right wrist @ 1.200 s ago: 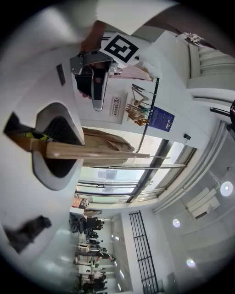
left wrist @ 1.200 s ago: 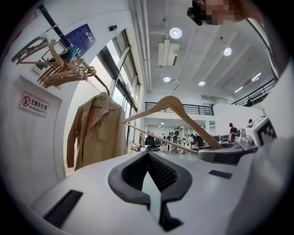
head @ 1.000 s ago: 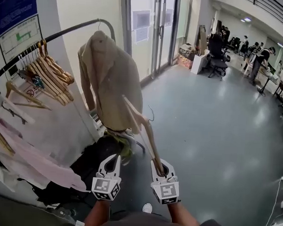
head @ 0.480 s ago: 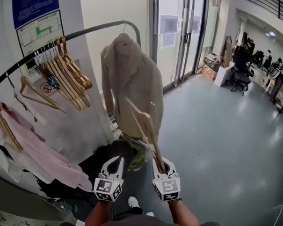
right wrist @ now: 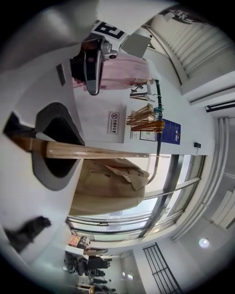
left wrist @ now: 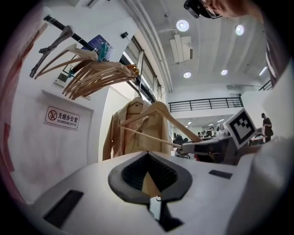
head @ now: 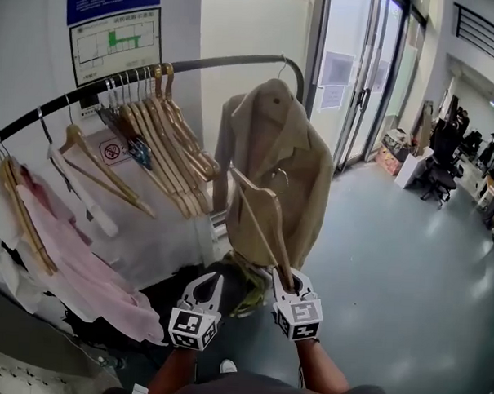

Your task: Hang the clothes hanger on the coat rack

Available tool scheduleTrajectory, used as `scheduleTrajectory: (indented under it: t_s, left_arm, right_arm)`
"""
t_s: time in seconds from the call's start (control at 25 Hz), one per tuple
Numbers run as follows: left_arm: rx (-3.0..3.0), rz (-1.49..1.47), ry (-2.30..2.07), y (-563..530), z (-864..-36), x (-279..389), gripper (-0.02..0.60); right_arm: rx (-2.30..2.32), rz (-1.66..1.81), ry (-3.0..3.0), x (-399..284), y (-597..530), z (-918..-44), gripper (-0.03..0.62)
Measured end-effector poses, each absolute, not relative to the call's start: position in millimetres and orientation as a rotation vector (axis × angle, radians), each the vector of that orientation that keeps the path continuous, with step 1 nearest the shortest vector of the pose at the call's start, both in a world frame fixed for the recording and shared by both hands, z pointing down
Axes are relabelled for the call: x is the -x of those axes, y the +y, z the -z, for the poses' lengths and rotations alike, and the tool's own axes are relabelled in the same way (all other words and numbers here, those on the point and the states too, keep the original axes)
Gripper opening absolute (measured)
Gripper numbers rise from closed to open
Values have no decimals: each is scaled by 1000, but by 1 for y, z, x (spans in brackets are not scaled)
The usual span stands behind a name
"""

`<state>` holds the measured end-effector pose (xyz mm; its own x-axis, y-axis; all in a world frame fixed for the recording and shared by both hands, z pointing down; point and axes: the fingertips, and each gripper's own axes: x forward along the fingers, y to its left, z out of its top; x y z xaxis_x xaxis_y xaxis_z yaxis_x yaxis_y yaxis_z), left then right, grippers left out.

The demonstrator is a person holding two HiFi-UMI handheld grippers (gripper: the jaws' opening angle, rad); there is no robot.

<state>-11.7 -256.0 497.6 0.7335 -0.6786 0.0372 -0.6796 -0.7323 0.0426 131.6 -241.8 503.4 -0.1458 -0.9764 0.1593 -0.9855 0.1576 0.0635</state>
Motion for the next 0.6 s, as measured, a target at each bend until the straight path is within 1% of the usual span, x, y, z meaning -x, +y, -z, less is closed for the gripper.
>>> scheduleTrajectory:
  t_s: [0.28,0.6]
  left_arm:
    - [-2802,1,-1252,-284,-499,53,2]
    - [-2728,-3,-1409,-303,-503,77,2]
  right_arm:
    - [-1889,-84,-2310,-121,-312,-470,44]
    - [-1795,40,-2418,-112,-391,-392,44]
